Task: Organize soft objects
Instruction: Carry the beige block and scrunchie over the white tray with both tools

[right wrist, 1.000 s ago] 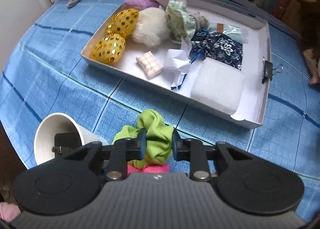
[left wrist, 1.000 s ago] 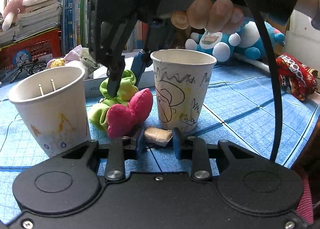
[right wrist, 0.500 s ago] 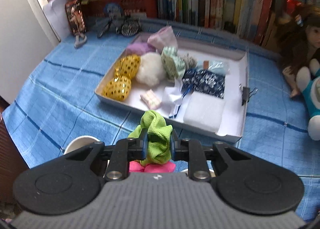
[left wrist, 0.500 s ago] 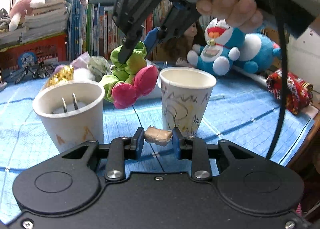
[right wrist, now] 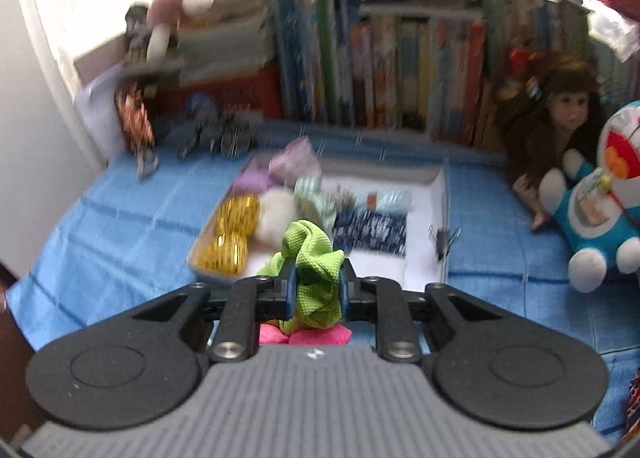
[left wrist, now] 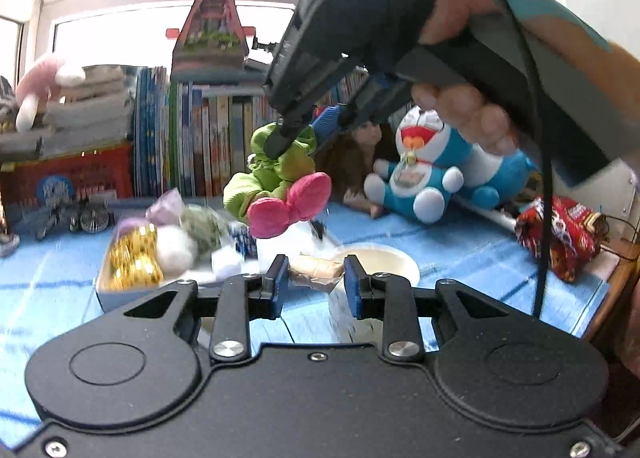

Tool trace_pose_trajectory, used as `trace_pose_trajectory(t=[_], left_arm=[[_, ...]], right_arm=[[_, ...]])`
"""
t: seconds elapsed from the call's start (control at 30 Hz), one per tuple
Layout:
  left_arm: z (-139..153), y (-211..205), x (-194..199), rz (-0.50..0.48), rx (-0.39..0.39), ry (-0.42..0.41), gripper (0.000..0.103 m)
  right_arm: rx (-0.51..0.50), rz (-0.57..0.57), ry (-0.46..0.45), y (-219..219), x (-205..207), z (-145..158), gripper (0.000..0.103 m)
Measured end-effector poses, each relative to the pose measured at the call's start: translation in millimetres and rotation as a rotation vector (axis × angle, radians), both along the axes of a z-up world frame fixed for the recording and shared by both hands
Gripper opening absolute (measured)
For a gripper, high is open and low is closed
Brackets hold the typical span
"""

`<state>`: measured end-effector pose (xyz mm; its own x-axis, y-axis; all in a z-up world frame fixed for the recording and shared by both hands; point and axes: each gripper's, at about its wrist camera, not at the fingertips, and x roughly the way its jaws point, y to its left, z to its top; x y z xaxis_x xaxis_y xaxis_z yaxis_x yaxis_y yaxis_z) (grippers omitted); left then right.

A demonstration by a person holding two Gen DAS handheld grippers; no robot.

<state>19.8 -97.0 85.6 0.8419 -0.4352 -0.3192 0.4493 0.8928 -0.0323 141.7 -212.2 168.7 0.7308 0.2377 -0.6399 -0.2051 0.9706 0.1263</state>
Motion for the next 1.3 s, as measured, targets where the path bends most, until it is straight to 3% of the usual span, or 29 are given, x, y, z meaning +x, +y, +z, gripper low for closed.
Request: trace_pose_trajectory(t=[0.37,0.67,0.93,1.3], left_arm=[[51,42,51,0.032,-0.028,0.002,0.028],[70,67,101,0.024,-0.028,0.056,0.028],[71,69,133,0.029,0.021,0.088,0.028],[45,68,198,0.011,0.011,0.277,0.028]], right_arm=[[-0.002,-0.022,-0.139,4,-13,24,0.025],[-0.020,-0.036,-0.171,10,-9,23,0.025],[-0.024,-0.083,-0.171,5,4,17,0.025],[-0.019,-0.151,-0.105,-5,37,-1,0.025]])
